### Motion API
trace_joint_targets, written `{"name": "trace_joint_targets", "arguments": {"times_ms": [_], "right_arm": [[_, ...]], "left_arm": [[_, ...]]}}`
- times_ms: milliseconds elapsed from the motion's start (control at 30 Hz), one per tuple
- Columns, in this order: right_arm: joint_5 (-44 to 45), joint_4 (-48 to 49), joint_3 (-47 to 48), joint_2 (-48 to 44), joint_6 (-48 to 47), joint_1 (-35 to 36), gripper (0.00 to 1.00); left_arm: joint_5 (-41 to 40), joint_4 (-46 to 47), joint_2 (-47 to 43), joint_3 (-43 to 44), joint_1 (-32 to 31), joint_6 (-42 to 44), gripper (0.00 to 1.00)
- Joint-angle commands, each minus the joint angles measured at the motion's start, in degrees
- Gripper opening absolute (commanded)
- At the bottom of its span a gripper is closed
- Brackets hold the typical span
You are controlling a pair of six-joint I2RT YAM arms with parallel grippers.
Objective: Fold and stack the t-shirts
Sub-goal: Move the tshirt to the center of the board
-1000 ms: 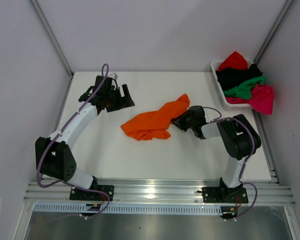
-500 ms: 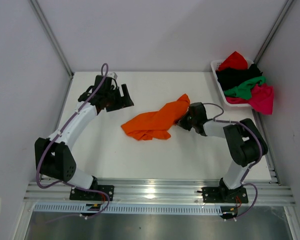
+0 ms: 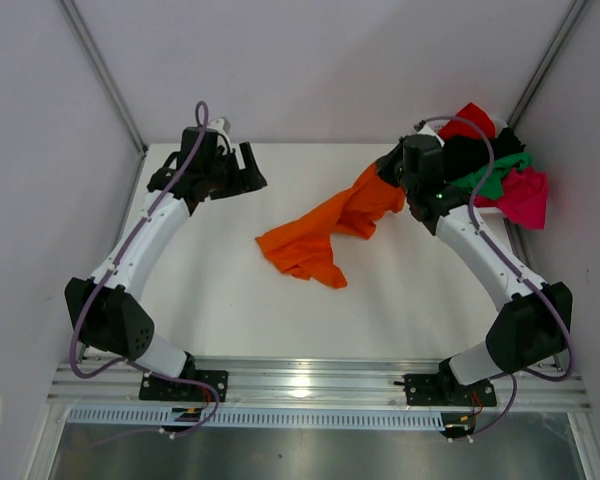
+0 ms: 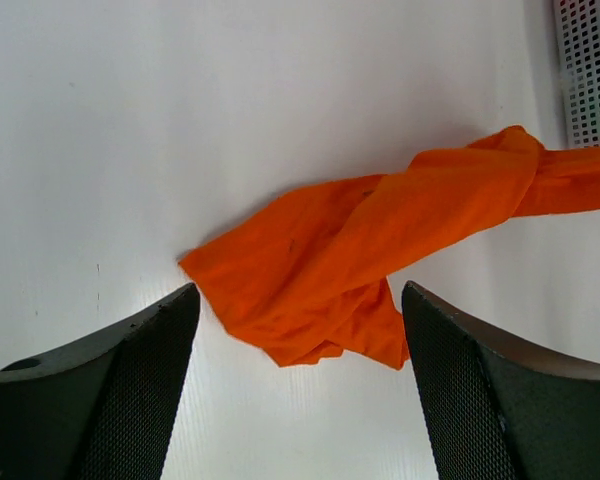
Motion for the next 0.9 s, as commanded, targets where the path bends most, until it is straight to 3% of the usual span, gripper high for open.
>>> {"name": "trace_joint_targets", "arguments": {"times_ms": [0, 367, 633, 767, 867], "right_arm": [[4.1, -4.7, 9.7, 1.2, -5.2, -0.2, 0.00], [6.5, -6.5, 32.1, 9.2, -13.5, 1.3, 0.00], [7.5, -7.8, 45.4, 14.6, -16.7, 2.5, 0.00], [7.6, -11.5, 56.5, 18.9, -18.3, 2.9, 0.00], [7.6, -11.7, 58.4, 20.4, -18.4, 3.1, 0.00]], "left_arm": [[0.7, 0.0, 0.9, 3.2, -0.1, 1.2, 0.84], [3.7, 1.8, 2.0, 6.5, -0.8, 1.2, 0.84], [16.1, 3.2, 1.6, 9.0, -1.4, 1.3, 0.81], [23.3, 6.1, 0.3, 8.4, -2.3, 2.1, 0.81], [29.2, 8.3, 0.9, 7.4, -3.0, 3.2, 0.81]]}}
